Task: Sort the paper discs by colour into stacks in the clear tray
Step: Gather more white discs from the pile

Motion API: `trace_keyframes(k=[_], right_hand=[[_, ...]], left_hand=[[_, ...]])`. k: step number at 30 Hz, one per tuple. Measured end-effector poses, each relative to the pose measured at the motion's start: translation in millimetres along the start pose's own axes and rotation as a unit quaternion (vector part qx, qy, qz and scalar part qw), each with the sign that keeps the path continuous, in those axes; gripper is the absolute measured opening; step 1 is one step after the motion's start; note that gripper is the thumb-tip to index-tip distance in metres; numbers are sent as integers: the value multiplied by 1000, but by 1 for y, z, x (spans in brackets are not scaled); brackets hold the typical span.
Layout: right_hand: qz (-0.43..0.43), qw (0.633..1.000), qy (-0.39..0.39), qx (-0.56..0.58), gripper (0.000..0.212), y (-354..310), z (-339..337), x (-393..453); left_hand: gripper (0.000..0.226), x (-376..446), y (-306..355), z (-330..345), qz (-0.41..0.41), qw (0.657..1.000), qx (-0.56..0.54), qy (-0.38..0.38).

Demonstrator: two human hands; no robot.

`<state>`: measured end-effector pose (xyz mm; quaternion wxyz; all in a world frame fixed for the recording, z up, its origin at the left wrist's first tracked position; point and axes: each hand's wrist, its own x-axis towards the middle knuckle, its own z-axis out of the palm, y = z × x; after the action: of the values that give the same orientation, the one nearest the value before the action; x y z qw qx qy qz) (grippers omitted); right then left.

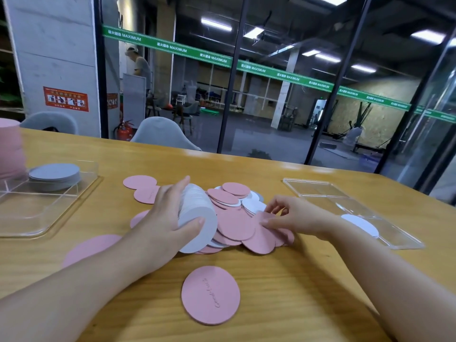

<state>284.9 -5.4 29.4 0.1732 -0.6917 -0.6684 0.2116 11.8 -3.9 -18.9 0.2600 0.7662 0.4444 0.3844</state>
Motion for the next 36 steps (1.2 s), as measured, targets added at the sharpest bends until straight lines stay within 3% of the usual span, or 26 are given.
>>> trace_keyframes(k=[4, 8, 10, 22, 27, 30, 36], right_hand=[[-3, 999, 41, 6, 20, 5, 4, 6], [20, 999, 28, 20, 54, -1, 17, 8], [23, 999, 32, -1, 59, -2, 19, 9], [6, 991, 129, 14, 42, -2, 26, 28], [-66, 979, 149, -123, 39, -8, 25, 27], [-88, 946, 163, -264, 34, -8, 27, 31], [-81, 942, 184, -267, 20, -7, 27, 25]], left_hand=[[88, -1, 0, 0, 1, 1000, 3, 4], [95, 0, -1, 0, 1, 1000, 5, 4], [98, 1, -1, 0, 0, 1000, 6, 5], [101, 2, -4, 1, -7, 1000, -3, 11], [100, 2, -5, 1, -7, 1000, 0, 13], [99, 1, -6, 1, -6, 1000, 3, 13], [99, 1, -4, 1, -7, 1000, 7, 14]])
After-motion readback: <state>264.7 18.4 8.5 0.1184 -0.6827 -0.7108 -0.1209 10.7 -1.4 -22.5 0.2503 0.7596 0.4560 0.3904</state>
